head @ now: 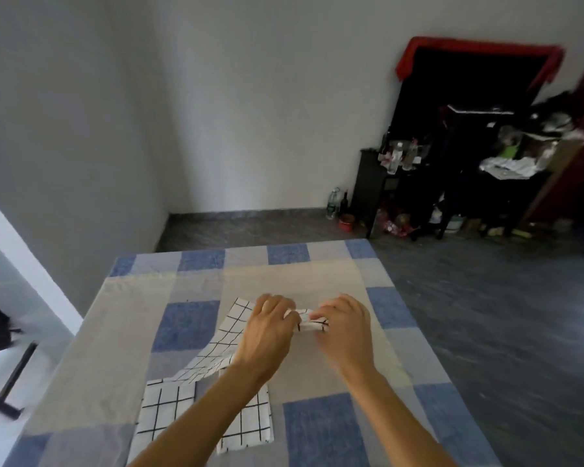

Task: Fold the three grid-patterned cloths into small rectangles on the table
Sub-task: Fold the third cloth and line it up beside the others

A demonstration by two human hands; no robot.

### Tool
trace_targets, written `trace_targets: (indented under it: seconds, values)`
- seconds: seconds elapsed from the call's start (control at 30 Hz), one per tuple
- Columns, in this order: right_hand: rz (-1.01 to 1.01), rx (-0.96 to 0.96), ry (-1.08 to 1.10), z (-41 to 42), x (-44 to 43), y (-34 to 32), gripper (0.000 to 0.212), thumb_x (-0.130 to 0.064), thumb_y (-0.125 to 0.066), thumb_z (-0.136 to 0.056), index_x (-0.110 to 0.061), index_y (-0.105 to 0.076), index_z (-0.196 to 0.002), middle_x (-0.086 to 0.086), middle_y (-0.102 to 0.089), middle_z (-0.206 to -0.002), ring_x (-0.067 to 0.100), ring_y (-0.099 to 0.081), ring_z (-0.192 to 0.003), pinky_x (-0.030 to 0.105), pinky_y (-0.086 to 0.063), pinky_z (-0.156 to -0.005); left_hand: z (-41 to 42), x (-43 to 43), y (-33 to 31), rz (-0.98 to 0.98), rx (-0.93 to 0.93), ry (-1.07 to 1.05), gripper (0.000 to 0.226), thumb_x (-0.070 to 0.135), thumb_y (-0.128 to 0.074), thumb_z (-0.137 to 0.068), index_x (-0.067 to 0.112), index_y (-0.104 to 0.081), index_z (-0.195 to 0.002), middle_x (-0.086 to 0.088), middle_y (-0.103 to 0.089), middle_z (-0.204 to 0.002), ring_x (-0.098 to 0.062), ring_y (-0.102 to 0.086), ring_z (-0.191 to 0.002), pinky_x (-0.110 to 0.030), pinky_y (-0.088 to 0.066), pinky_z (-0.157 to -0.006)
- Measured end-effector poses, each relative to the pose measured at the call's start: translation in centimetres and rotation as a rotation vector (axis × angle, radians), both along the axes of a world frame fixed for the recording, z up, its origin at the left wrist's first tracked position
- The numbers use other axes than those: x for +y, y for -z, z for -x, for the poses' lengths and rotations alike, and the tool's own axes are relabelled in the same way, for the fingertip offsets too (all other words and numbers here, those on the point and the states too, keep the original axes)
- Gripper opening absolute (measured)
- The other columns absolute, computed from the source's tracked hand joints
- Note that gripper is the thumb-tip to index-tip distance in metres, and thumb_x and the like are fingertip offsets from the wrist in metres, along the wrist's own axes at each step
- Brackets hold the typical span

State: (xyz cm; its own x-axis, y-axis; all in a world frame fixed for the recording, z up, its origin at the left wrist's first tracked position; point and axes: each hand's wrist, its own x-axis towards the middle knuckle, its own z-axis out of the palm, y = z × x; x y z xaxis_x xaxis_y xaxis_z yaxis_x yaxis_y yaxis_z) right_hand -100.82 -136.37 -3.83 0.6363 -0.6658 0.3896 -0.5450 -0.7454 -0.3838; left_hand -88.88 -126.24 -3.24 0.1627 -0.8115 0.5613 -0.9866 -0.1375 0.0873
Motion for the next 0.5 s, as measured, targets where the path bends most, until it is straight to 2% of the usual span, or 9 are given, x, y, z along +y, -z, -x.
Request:
trace_targets:
  seconds: [0.1,0.17,0.23,0.3,0.37,0.4,0.5]
  values:
    - [-0.045,-0.063,-0.015,1.1,2.2,-2.6,0.009,-0.032,-0.071,-0.079,-0.029,-0.071,-0.087,-0.011,-0.066,-0.087,0.01,-0.058,-0.093,0.031,-0.046,-0.087,-0.2,3.0,-3.0,0.094,0.077,-0.042,0.029,0.01,-0.086,-0.06,0.014,-0.067,-0.082,-0.004,-0.066,-0.09,-0.024,-0.06,-0.082,-0.033,-0.05,-0.075]
    - [-0.049,-0.096,-0.002,1.6,3.9,-4.3,0.015,-0.032,-0.069,-0.085,-0.024,-0.071,-0.097,-0.008,-0.067,-0.097,0.012,-0.058,-0.099,0.031,-0.043,-0.094,-0.1,5.3,-4.9,0.113,0.089,-0.083,0.03,0.015,-0.086,-0.064,0.016,-0.066,-0.086,-0.002,-0.066,-0.09,-0.022,-0.06,-0.082,-0.032,-0.05,-0.076]
    - [-0.05,-0.112,0.003,1.8,5.6,-6.1,0.02,-0.032,-0.068,-0.086,-0.021,-0.071,-0.102,-0.006,-0.068,-0.102,0.01,-0.058,-0.101,0.024,-0.038,-0.095,0.1,7.7,-6.4,0.142,0.122,-0.129,0.026,0.019,-0.082,-0.07,0.017,-0.065,-0.09,-0.001,-0.066,-0.091,-0.021,-0.061,-0.082,-0.033,-0.051,-0.077]
    - [-0.022,-0.106,-0.026,1.4,7.3,-7.8,0.018,-0.032,-0.069,-0.085,-0.024,-0.072,-0.101,-0.008,-0.069,-0.099,0.008,-0.059,-0.096,0.023,-0.039,-0.094,0.3,9.9,-7.7,0.172,0.177,-0.156,0.024,0.029,-0.072,-0.079,0.018,-0.063,-0.099,0.0,-0.067,-0.098,-0.021,-0.062,-0.089,-0.036,-0.051,-0.082]
    - [0.049,-0.063,-0.05,0.8,9.1,-9.4,0.01,-0.034,-0.068,-0.086,-0.027,-0.072,-0.093,-0.011,-0.068,-0.087,0.007,-0.059,-0.087,0.029,-0.046,-0.093,0.7,12.0,-9.1,0.205,0.199,-0.152,0.027,0.037,-0.061,-0.085,0.02,-0.062,-0.106,0.001,-0.067,-0.103,-0.02,-0.062,-0.092,-0.037,-0.051,-0.085]
    - [0.09,-0.035,-0.058,0.4,10.1,-10.2,0.008,-0.034,-0.067,-0.087,-0.028,-0.072,-0.088,-0.012,-0.066,-0.081,0.006,-0.057,-0.081,0.031,-0.047,-0.091,0.9,12.9,-9.8,0.226,0.173,-0.142,0.026,0.035,-0.062,-0.084,0.019,-0.063,-0.104,0.001,-0.068,-0.101,-0.021,-0.063,-0.09,-0.037,-0.051,-0.084]
    - [0.188,0.005,-0.099,-0.2,12.7,-12.4,0.01,-0.035,-0.066,-0.086,-0.027,-0.073,-0.084,-0.011,-0.064,-0.075,0.007,-0.053,-0.074,0.033,-0.047,-0.086,1.2,15.6,-12.0,0.27,0.057,-0.117,0.024,0.014,-0.081,-0.069,0.015,-0.071,-0.09,-0.006,-0.069,-0.098,-0.028,-0.064,-0.092,-0.04,-0.05,-0.084]
